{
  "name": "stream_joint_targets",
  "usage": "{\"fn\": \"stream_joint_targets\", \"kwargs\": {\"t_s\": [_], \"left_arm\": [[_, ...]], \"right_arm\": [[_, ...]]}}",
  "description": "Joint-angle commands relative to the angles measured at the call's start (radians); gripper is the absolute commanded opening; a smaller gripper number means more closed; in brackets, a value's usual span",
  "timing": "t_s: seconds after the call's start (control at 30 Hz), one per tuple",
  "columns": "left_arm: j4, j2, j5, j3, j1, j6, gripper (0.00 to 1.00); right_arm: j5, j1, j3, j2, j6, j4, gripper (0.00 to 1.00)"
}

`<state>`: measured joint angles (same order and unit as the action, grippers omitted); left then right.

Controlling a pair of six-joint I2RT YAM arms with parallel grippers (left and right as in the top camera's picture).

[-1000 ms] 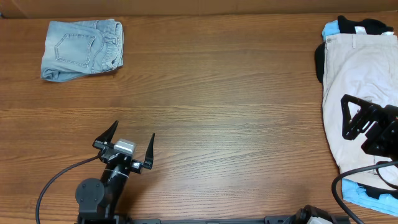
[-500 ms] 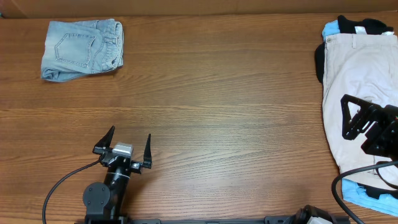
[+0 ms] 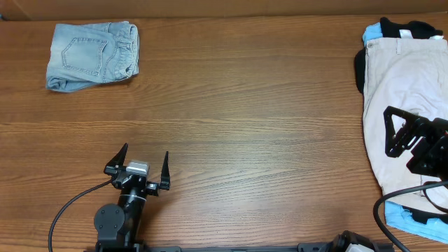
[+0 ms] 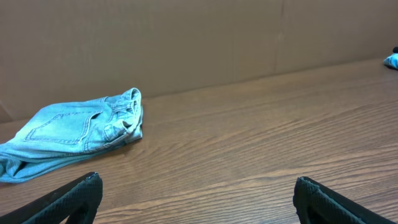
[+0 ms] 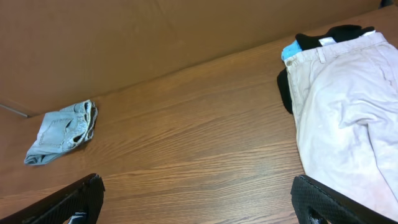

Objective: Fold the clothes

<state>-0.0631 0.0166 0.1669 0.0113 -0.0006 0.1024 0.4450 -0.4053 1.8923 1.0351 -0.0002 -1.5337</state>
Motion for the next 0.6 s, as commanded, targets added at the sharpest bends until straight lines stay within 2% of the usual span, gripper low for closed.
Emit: {"fn": "stream_joint_targets", "kwargs": {"t_s": [0.0,0.57], "left_arm": [[0.000,-0.012,-0.014,-0.006,-0.006,-0.021,1.00],[0.000,-0.012,-0.014,-0.006,-0.006,-0.021,1.00]], "right_arm": [[0.000,0.000,-0.003,-0.001,-0.008,0.005,1.00],[-0.007,0.000,-0.014,0.003,-0.004,0.001,1.00]]}}
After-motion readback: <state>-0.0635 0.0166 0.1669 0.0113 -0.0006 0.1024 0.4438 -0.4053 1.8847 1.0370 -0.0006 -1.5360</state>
